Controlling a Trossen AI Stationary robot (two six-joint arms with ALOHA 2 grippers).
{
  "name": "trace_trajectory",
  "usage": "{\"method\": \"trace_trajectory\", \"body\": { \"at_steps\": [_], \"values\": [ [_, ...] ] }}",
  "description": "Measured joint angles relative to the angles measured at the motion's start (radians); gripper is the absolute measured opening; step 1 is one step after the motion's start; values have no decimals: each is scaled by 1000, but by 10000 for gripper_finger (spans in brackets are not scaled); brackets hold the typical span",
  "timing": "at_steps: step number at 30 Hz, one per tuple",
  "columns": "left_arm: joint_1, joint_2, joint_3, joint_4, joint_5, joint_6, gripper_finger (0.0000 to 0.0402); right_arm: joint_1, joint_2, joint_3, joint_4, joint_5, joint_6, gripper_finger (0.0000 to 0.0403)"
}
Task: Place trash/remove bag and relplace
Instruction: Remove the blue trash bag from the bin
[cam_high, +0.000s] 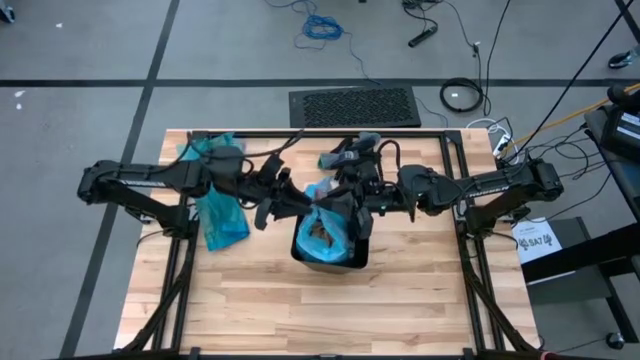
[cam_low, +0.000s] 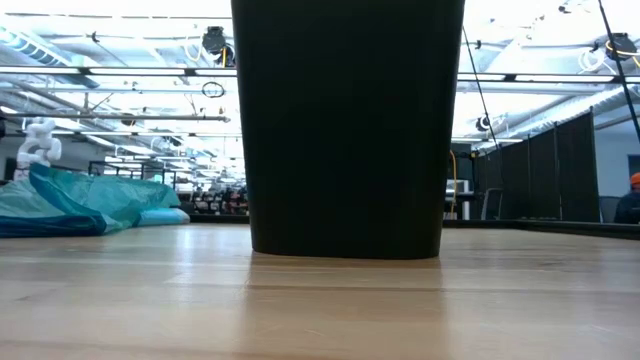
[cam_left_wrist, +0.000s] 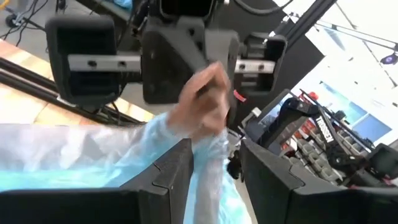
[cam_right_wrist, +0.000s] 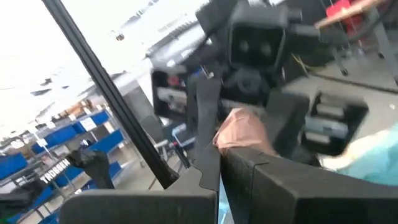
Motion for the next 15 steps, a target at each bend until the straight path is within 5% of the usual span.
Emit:
{"method": "trace_trajectory", "body": {
  "at_steps": [15],
  "values": [
    [-78, 64, 2, -76, -25, -6, 139, 1, 2, -3, 190, -4, -25, 0]
  ]
}}
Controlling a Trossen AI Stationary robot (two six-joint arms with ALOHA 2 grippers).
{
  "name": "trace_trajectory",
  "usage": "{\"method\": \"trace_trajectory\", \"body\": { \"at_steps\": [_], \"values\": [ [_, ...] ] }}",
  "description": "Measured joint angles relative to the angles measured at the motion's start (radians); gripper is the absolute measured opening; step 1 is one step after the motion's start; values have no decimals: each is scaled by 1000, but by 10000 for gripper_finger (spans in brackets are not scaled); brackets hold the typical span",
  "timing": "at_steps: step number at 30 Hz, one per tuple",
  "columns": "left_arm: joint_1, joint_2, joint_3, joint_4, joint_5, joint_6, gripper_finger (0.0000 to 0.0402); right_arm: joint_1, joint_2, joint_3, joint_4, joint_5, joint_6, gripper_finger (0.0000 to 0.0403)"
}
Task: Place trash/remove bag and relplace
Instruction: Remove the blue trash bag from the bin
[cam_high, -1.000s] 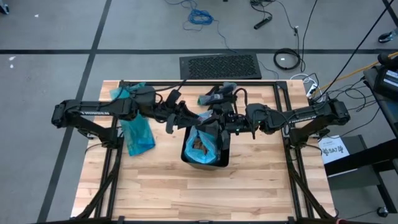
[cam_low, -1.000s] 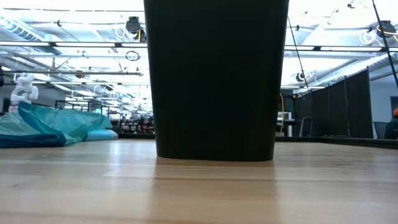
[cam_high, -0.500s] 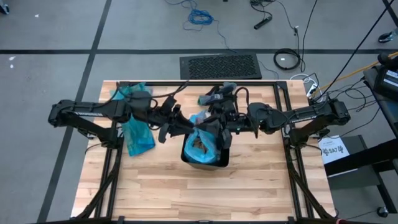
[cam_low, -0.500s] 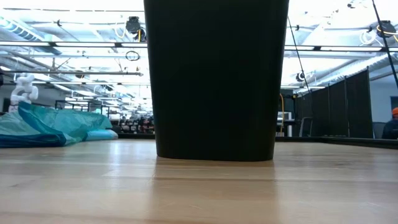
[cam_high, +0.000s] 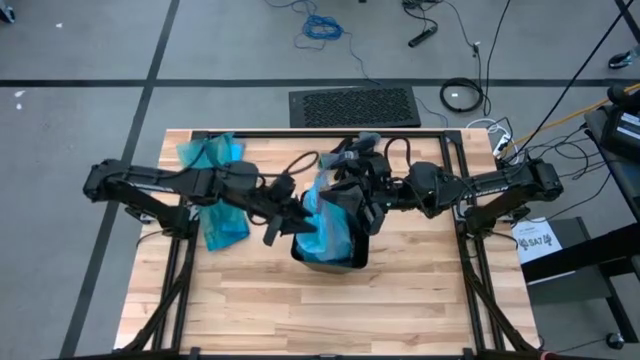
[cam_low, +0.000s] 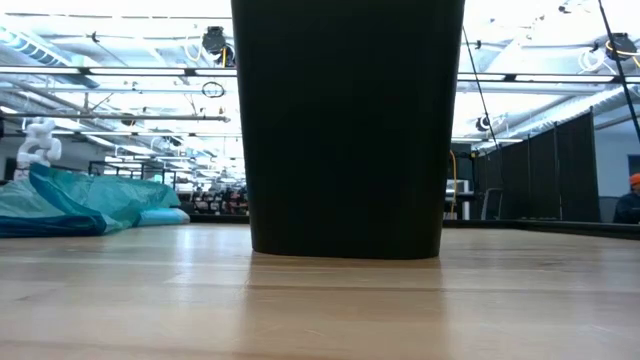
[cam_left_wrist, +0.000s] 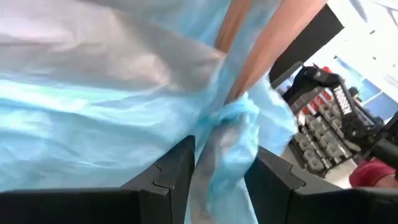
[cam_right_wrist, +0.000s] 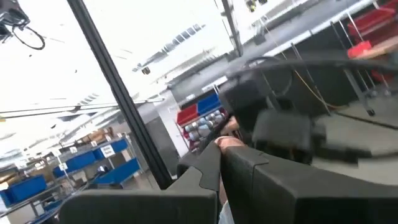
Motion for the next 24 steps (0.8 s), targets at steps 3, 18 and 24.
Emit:
{"method": "trace_trajectory", "body": {
  "at_steps": [3, 18, 24],
  "values": [
    [-12, 8, 0, 24, -1, 0, 139, 0, 0, 0, 4, -1, 1, 0],
    [-12, -32, 0, 163, -43, 59, 139, 13, 0, 0, -87, 5, 34, 0],
    [-12, -32, 0, 163, -44, 51, 139, 13, 0, 0, -93, 5, 34, 0]
  ]
}}
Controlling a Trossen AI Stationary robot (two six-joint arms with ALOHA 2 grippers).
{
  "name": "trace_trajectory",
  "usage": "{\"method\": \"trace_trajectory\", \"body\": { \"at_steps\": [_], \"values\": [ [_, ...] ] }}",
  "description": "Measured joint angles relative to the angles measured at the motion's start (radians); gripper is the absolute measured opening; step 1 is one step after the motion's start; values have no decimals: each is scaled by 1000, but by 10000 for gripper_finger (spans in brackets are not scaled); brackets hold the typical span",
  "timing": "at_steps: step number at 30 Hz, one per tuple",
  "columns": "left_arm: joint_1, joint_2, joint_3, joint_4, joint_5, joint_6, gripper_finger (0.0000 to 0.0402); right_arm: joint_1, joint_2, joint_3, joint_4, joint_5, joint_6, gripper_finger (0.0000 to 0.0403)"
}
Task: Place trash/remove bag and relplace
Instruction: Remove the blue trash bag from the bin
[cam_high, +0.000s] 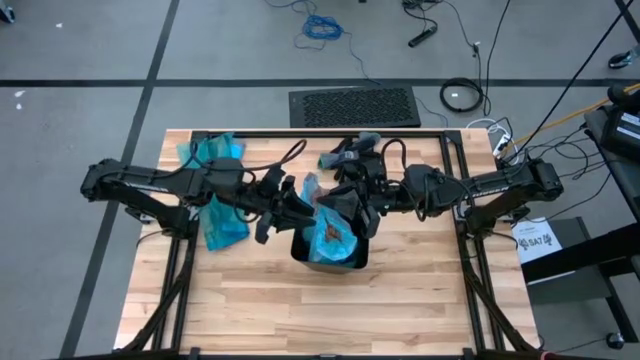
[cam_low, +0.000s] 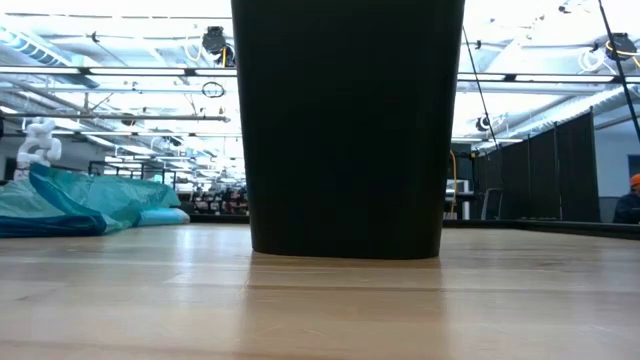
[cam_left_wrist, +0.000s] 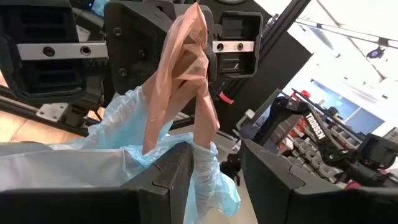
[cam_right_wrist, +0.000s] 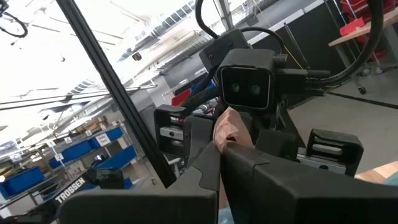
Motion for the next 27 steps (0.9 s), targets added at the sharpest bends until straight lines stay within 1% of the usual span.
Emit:
{"method": "trace_trajectory", "body": {
  "at_steps": [6, 9, 14, 18, 27],
  "values": [
    [2, 16, 0, 4, 24, -72, 139, 0, 0, 0, -2, -4, -2, 0],
    [9, 30, 0, -3, 25, -78, 139, 0, 0, 0, -3, -4, -8, 0],
    [9, 29, 0, 4, 76, -104, 139, 0, 0, 0, -3, -4, -11, 0],
    [9, 29, 0, 2, 103, -107, 139, 0, 0, 0, -3, -4, -11, 0],
    [9, 29, 0, -7, 104, -72, 139, 0, 0, 0, -8, -4, -14, 0]
  ]
}}
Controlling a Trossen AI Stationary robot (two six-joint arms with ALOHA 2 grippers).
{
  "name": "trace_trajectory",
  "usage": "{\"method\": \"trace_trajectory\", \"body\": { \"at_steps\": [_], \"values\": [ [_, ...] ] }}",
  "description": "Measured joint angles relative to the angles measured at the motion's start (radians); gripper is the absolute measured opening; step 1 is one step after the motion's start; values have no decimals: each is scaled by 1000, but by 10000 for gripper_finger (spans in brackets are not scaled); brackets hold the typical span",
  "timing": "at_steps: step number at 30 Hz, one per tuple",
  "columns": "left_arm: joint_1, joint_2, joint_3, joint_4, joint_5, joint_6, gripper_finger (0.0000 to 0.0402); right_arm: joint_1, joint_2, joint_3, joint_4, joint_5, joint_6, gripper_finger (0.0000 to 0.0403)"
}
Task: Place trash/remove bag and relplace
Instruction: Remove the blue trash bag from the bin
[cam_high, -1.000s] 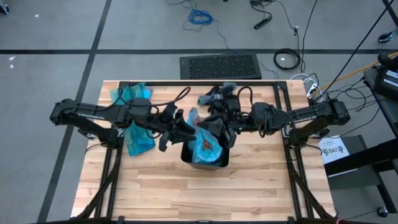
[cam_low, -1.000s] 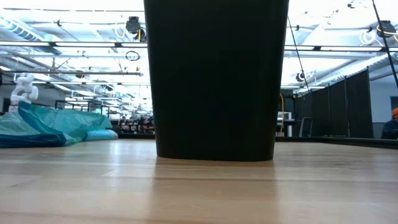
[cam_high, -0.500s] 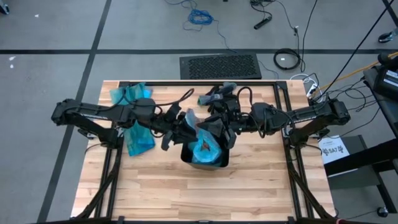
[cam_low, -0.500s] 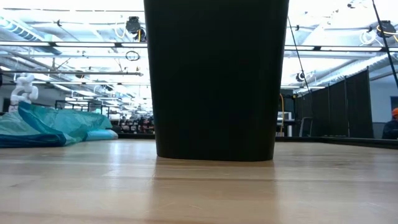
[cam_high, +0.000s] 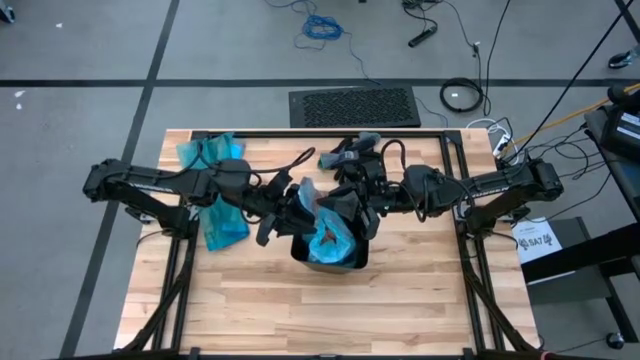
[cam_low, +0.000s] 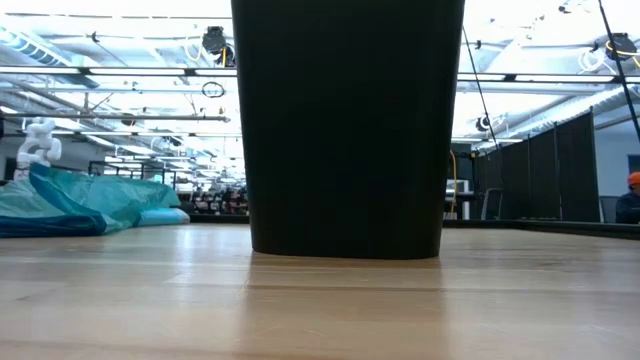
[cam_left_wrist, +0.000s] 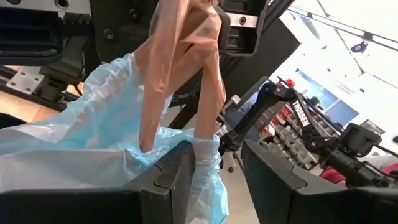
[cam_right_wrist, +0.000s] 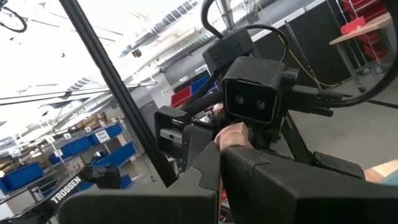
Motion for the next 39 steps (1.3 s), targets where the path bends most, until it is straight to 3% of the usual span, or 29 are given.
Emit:
{"method": "trace_trajectory", "body": {
  "at_steps": [15, 22, 28, 39],
  "values": [
    [0, 0, 0, 4, -45, -60, 142, 0, 0, 0, -1, 0, 0, 0],
    [0, 0, 0, 0, -2, -60, 195, 0, 0, 0, -1, 0, 1, 0],
    [0, 0, 0, 0, -102, -56, 251, 0, 0, 0, 0, 0, 4, 0],
    [6, -4, 0, -92, -96, -58, 258, 0, 0, 0, -1, 1, 0, 0]
  ]
}}
